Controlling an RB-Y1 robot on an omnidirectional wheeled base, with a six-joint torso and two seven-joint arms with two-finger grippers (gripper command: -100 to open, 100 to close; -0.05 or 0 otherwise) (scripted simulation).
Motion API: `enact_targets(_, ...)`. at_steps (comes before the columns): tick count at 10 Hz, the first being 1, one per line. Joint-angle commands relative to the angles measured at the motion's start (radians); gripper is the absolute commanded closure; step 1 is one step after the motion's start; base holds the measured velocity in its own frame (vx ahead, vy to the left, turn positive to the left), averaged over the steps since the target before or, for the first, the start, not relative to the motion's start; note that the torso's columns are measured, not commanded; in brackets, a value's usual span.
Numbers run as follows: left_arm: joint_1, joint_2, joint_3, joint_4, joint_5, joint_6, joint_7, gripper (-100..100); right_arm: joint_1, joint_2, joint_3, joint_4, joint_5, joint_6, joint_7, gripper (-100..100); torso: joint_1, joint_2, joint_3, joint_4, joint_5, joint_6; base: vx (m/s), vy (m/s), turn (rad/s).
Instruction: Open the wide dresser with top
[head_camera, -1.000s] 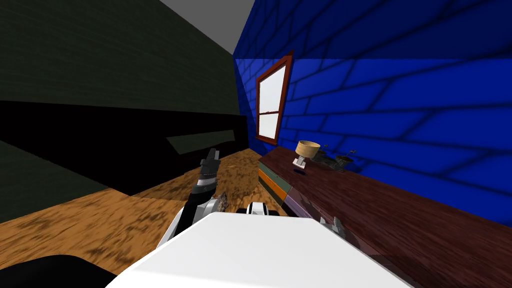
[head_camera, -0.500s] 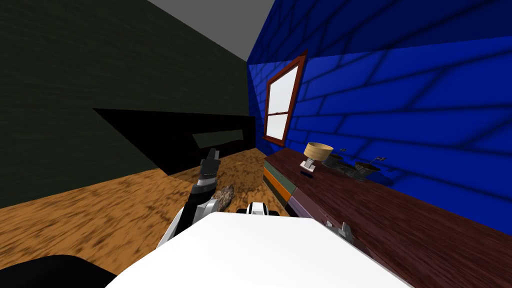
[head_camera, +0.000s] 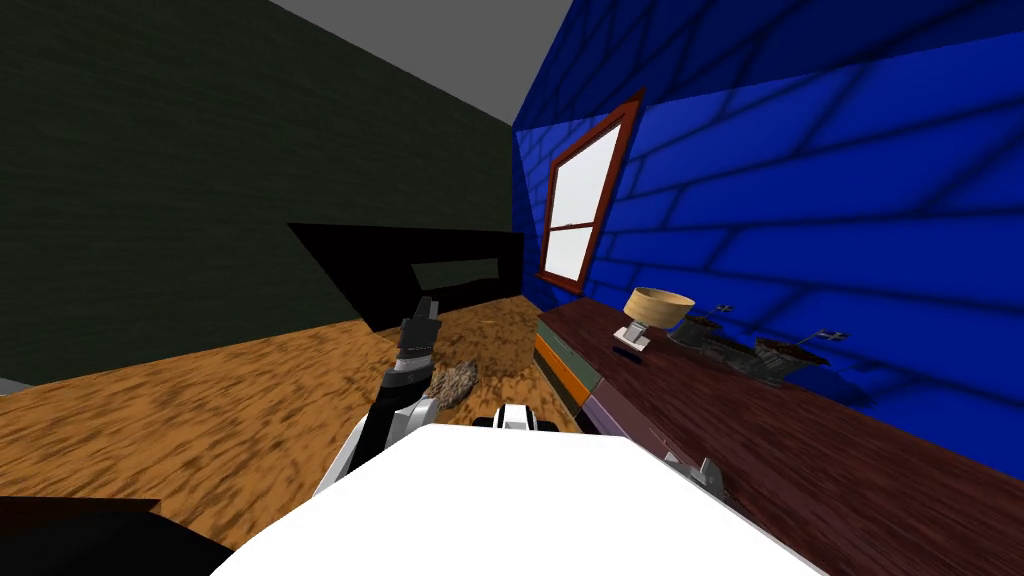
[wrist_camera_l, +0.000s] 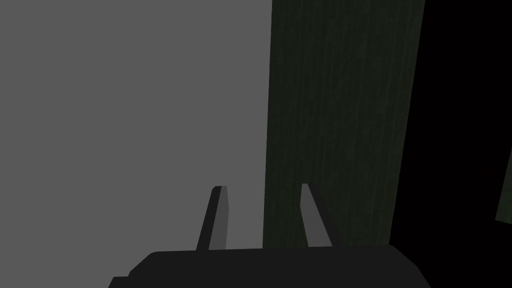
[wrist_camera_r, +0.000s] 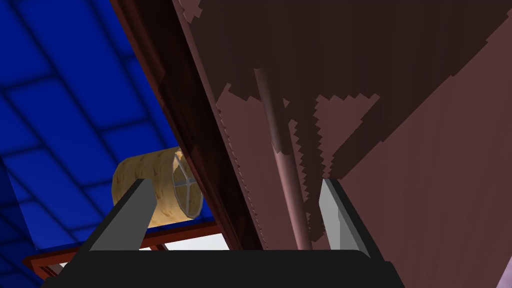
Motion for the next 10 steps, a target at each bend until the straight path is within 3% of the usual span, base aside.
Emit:
enact_targets(1, 0.0, 0.0, 0.0, 0.0, 0.0, 0.0, 0.0, 0, -0.014, -0.003, 0.002, 0.009, -0.081, 0.017, 0.021, -100, 0.0, 0.002, 0.001, 0.001, 0.0, -0.001, -0.113, 0.002, 0.225)
enact_targets(6, 0.0, 0.0, 0.0, 0.0, 0.0, 0.0, 0.0, 0, -0.044, -0.012, 0.006, 0.026, -0.233, 0.06, 0.071, -100, 0.0, -0.002, -0.001, 0.0, 0.0, 0.0, -0.115, 0.008, 0.311)
enact_targets(7, 0.0, 0.0, 0.0, 0.0, 0.0, 0.0, 0.0, 0, -0.044, -0.012, 0.006, 0.026, -0.264, 0.06, 0.071, -100, 0.001, -0.001, 0.0, 0.0, 0.0, -0.001, -0.095, 0.009, 0.178)
enact_targets(9, 0.0, 0.0, 0.0, 0.0, 0.0, 0.0, 0.0, 0, -0.044, -0.012, 0.006, 0.02, -0.264, 0.06, 0.076, -100, -0.001, -0.003, -0.002, -0.001, 0.0, 0.0, -0.03, -0.003, -0.016)
enact_targets(10, 0.0, 0.0, 0.0, 0.0, 0.0, 0.0, 0.0, 0, -0.034, -0.009, 0.005, 0.02, -0.215, 0.045, 0.054, 100, -0.001, -0.004, -0.002, -0.001, 0.0, 0.0, 0.07, -0.014, -0.293)
